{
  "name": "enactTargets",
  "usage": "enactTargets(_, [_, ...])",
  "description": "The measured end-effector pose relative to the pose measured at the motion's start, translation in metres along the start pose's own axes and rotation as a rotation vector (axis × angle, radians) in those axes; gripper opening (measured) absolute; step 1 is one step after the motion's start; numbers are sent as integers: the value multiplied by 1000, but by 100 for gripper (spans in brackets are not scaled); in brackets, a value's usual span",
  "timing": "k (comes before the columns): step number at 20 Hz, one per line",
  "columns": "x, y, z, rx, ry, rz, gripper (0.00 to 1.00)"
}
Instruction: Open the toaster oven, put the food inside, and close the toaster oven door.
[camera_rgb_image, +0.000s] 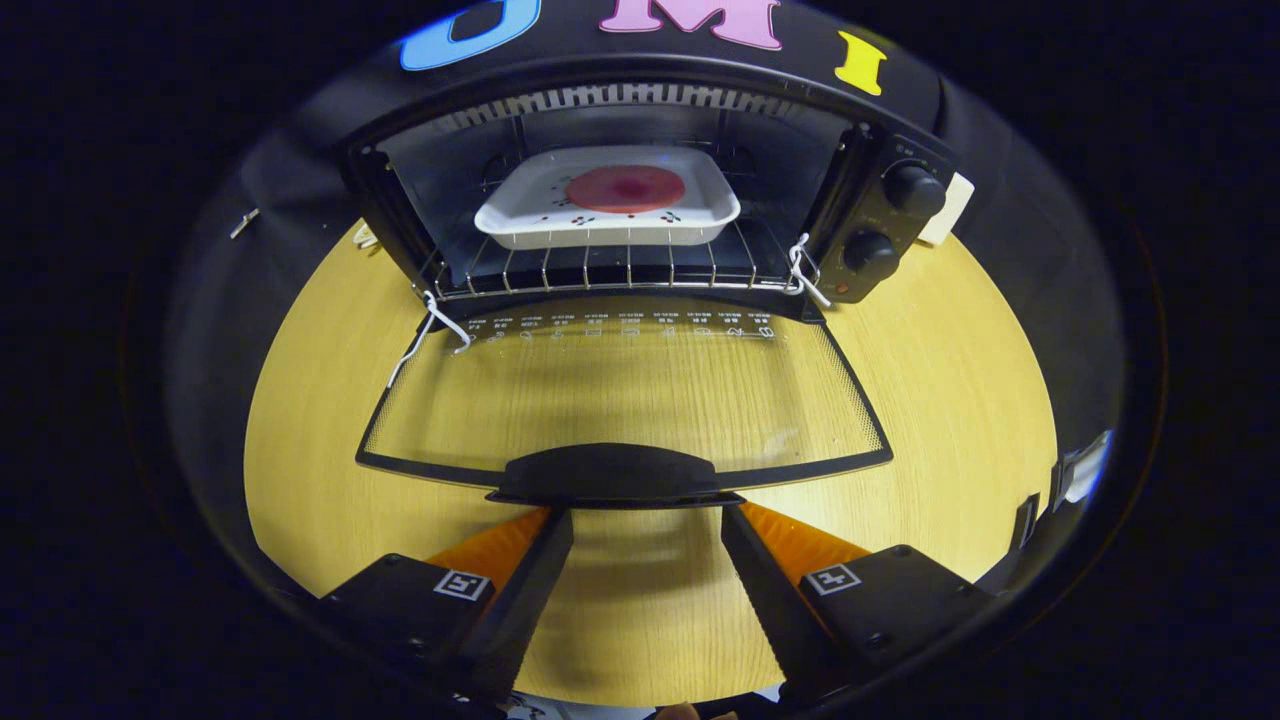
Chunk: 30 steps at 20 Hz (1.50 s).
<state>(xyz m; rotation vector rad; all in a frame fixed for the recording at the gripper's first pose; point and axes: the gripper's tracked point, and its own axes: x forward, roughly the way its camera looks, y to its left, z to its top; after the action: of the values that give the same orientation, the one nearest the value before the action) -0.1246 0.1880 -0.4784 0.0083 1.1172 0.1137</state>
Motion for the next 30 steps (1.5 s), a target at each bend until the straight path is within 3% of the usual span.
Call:
enactTargets(14, [-51, -3, 37, -34, -188, 43, 98])
enactTargets(30, [-126, -21, 155, -31, -526, 45, 98])
